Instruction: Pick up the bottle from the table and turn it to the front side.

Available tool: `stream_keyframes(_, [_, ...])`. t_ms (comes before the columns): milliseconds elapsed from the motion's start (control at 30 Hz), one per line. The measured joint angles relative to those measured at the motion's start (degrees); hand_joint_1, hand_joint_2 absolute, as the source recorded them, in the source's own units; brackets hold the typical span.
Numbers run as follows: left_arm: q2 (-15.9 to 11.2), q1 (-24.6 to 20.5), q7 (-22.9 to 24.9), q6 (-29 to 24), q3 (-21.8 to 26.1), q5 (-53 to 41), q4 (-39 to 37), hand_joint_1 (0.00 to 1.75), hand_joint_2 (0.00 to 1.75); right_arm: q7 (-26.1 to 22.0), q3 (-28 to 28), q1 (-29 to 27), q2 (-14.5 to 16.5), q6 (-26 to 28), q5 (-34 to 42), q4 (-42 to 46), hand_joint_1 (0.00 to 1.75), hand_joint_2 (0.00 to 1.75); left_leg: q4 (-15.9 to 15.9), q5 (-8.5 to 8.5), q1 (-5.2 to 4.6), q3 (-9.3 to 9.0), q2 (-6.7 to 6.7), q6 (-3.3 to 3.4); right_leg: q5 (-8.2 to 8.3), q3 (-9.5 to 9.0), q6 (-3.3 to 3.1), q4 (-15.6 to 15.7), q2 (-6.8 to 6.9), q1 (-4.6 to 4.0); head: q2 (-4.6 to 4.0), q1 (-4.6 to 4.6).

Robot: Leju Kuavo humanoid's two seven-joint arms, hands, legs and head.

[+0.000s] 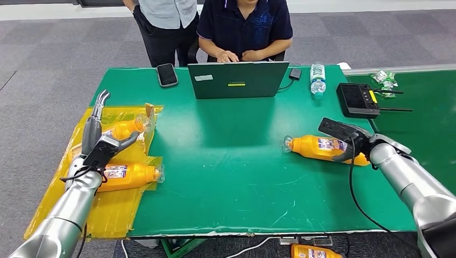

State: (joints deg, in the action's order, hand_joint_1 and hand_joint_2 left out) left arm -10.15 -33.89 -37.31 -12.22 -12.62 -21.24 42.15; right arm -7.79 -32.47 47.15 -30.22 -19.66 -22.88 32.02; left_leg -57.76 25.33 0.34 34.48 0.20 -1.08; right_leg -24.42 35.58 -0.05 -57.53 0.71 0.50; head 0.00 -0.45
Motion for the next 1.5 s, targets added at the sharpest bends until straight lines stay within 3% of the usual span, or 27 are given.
stream_keyframes(667, [-0.3, 2.8, 0.0, -0.4, 0.5, 0.5, 2.5, 0.0, 1.75, -2.9, -0.5, -4.2, -1.5, 4.2, 3.2, -3.2, 0.0, 1.75, 0.0, 0.01, 0.01, -0.01, -0.01, 0.0, -0.01, -0.02, 0.01, 0.0, 0.01, -0.01, 0.0, -0.01])
stream_keyframes(700, [-0.3, 2.9, 0.0, -0.4, 0.6, 0.5, 2.6, 0.0, 1.75, -3.1, -0.5, -4.5, -1.5, 4.4, 3.3, -3.2, 0.08, 1.75, 0.0, 0.01, 0.01, -0.01, -0.01, 0.0, -0.01, -0.02, 0.01, 0.0, 0.01, -0.01, 0.0, -0.01])
stream_keyframes(800, [-0.3, 2.9, 0.0, -0.4, 0.8, 0.7, 2.6, 0.0, 1.75, -3.8, -0.5, -5.3, -1.2, 4.7, 3.5, -3.2, 1.39, 1.75, 0.0, 0.01, 0.01, -0.01, -0.01, 0.0, -0.01, -0.03, 0.01, 0.0, 0.01, -0.01, 0.0, -0.01])
stream_keyframes(833, [-0.3, 3.0, 0.0, -0.3, 0.9, 0.8, 2.6, 0.0, 1.75, -4.1, -0.5, -5.5, -1.1, 4.6, 3.6, -3.2, 1.75, 1.75, 0.0, 0.01, 0.01, -0.02, -0.01, 0.0, -0.01, -0.03, 0.01, 0.0, 0.0, -0.01, 0.0, -0.01])
stream_keyframes(1500, [-0.3, 3.6, 0.0, -0.4, 1.0, 1.0, 3.1, 0.0, 1.75, -5.5, -0.5, -6.0, 0.9, 4.6, 4.0, -2.9, 1.75, 1.75, 0.0, 0.01, 0.04, -0.26, 0.09, 0.0, 0.01, -0.24, 0.0, 0.0, -0.05, -0.04, 0.0, -0.01])
